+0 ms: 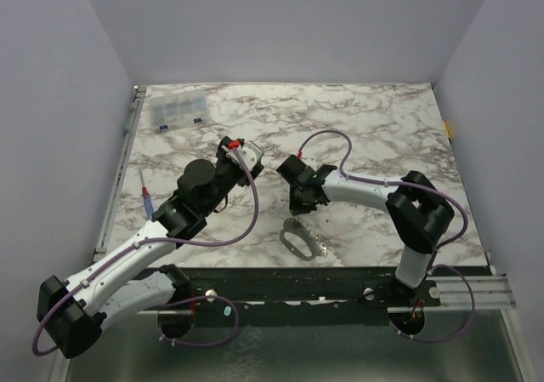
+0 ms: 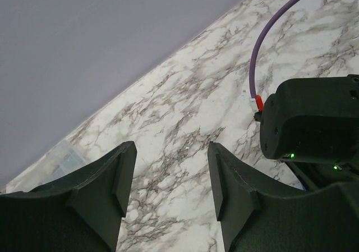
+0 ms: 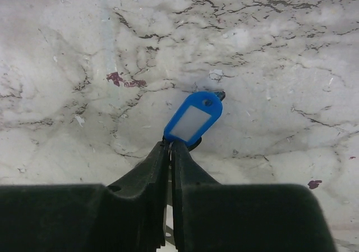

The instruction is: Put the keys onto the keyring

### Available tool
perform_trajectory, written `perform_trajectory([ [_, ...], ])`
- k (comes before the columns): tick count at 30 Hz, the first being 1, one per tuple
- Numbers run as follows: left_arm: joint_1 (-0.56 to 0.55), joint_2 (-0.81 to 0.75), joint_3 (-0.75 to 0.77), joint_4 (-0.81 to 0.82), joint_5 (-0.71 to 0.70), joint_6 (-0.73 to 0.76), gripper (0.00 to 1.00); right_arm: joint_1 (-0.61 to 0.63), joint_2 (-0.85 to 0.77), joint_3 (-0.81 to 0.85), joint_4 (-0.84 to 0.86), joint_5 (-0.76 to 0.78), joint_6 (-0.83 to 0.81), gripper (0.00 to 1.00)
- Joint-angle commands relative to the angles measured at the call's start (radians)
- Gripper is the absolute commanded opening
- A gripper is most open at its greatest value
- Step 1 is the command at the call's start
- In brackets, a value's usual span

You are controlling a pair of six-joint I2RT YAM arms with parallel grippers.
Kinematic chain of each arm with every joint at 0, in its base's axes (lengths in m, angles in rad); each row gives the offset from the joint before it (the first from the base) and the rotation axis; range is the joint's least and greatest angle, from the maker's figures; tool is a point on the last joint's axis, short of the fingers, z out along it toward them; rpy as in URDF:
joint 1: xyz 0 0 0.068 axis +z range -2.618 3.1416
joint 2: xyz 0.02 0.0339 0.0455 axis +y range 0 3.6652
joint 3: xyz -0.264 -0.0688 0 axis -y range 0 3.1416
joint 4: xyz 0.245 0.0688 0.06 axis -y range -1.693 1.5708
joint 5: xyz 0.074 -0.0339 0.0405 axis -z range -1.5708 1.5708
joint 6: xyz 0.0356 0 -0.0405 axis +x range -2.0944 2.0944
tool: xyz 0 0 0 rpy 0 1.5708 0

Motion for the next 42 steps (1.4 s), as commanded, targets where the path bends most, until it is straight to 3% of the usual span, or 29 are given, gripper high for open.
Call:
perform_trajectory([
  [1, 0.001, -0.013, -0.012, 0.004, -0.021, 0.011, 0.60, -0.004, 0.047, -0.018, -0.008, 0.063, -0.026, 0.06],
  [3, 0.000, -0.012, -0.012, 0.003, -0.022, 0.011, 0.60, -0.004, 0.034, -0.018, 0.006, 0.092, -0.057, 0.01],
  [8, 0.000, -0.011, -0.016, 0.004, 0.010, 0.014, 0.60, -0.004, -0.030, 0.005, 0.071, 0.148, -0.193, 0.01],
  [15, 0.001, -0.017, -0.029, 0.030, 0.034, -0.024, 0.61, -0.004, -0.286, -0.119, 0.300, 0.113, -0.397, 0.01],
  [22, 0.006, -0.010, -0.031, 0.075, 0.120, -0.129, 0.63, -0.004, -0.574, -0.277, 0.503, -0.061, -0.595, 0.01],
  [25, 0.018, -0.016, -0.029, 0.087, 0.245, -0.156, 0.64, -0.004, -0.684, -0.326, 0.563, -0.151, -0.669, 0.01],
  [29, 0.071, -0.009, -0.015, 0.137, 0.324, -0.317, 0.69, -0.004, -0.798, -0.370, 0.578, -0.224, -0.737, 0.01],
  [35, 0.128, 0.065, 0.128, 0.117, 0.331, -0.801, 0.71, -0.004, -0.869, -0.385, 0.589, -0.262, -0.774, 0.01],
  [42, 0.129, 0.183, 0.242, 0.031, 0.447, -0.977, 0.71, -0.004, -0.888, -0.382, 0.593, -0.291, -0.797, 0.01],
])
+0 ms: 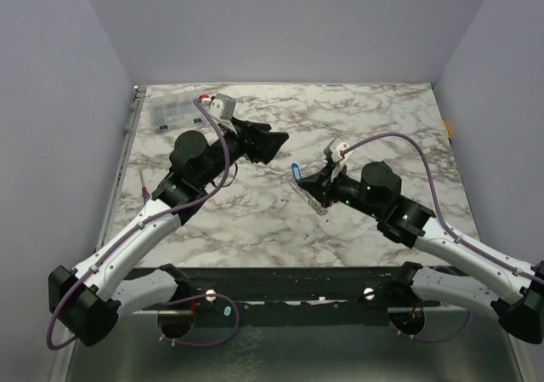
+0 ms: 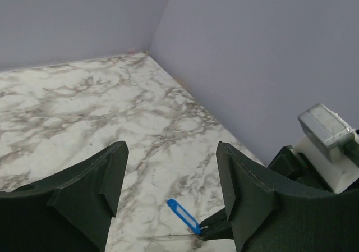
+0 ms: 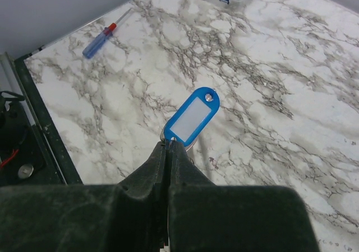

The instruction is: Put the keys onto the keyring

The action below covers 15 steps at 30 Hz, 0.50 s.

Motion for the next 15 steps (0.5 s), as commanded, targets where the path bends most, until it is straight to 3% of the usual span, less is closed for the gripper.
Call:
perform_trajectory([
  [1, 0.001, 0.086, 0.083, -0.113, 0.109, -0.201, 0.71, -0.002, -0.026, 0.001, 0.050, -0.032, -0.036, 0.01],
  [8, 0.002, 0.158, 0.118, -0.191, 0.177, -0.315, 0.72, -0.002, -0.018, 0.009, 0.051, -0.006, -0.042, 0.01],
  [15, 0.000, 0.176, 0.119, -0.204, 0.223, -0.316, 0.66, -0.002, -0.014, 0.018, 0.058, 0.007, -0.057, 0.00],
])
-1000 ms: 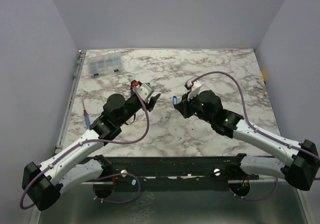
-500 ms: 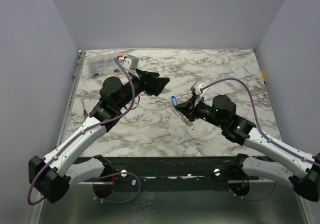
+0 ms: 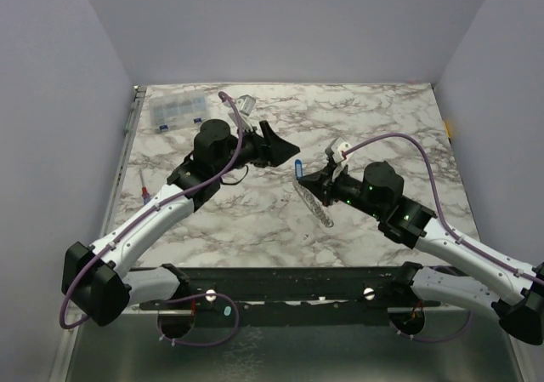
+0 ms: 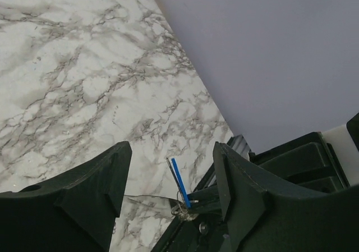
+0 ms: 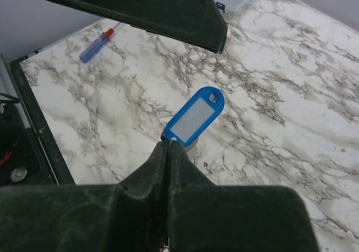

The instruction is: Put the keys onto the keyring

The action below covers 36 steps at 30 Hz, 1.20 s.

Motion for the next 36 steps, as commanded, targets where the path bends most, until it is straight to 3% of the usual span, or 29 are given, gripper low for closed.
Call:
perform_trajectory([
  [1, 0.000, 0.007, 0.024, -0.013, 0.088, -0.033, 0.65, -0.001, -0.004, 0.019, 0.045, 0.016, -0.025, 0.01],
  [19, -0.057, 0.081, 0.024, -0.010, 0.203, -0.017, 0.42, -0.001, 0.009, 0.049, 0.066, 0.042, -0.072, 0.01],
  [22, -0.061, 0.088, 0.027, -0.010, 0.202, -0.009, 0.29, -0.001, 0.002, 0.048, 0.061, 0.042, -0.071, 0.01],
  [25, -0.062, 0.085, 0.032, -0.009, 0.182, 0.015, 0.01, -0.001, -0.010, 0.044, 0.057, 0.032, -0.069, 0.01],
  [28, -0.062, 0.059, 0.030, 0.005, 0.162, 0.061, 0.00, -0.001, -0.031, 0.028, 0.064, 0.035, -0.052, 0.01],
  [31, -0.062, 0.011, -0.017, 0.140, 0.206, 0.047, 0.00, -0.001, -0.054, 0.008, 0.092, 0.104, 0.025, 0.01],
  [32, -0.061, -0.004, -0.036, 0.200, 0.233, 0.030, 0.00, -0.001, -0.056, 0.005, 0.102, 0.141, 0.060, 0.06],
  [36, -0.063, -0.044, -0.066, 0.316, 0.281, 0.000, 0.00, -0.001, -0.047, 0.006, 0.099, 0.162, 0.123, 0.50],
])
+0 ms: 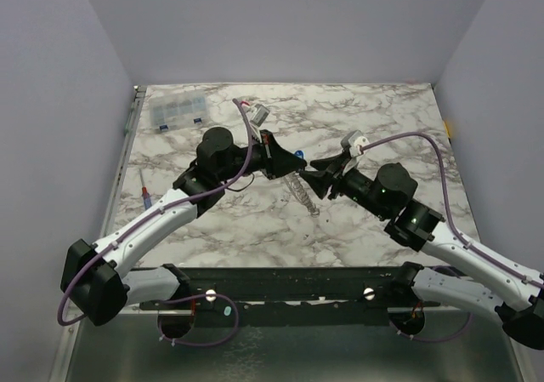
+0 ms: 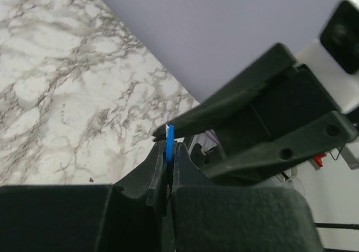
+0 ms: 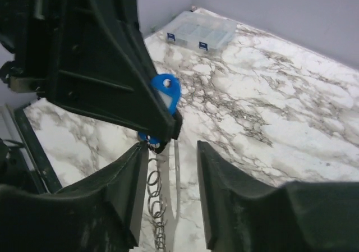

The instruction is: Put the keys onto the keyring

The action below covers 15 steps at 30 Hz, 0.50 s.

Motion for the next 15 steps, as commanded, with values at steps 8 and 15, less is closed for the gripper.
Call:
perform_trajectory([
  [8, -0.007, -0.092, -0.007, 0.218, 0.214, 0.015, 0.00, -0.004, -0.045, -0.020, 0.030, -0.053, 0.023, 0.59],
  [15, -0.007, -0.096, 0.015, 0.212, 0.305, 0.051, 0.00, -0.005, -0.116, -0.021, 0.010, -0.174, -0.047, 0.56],
])
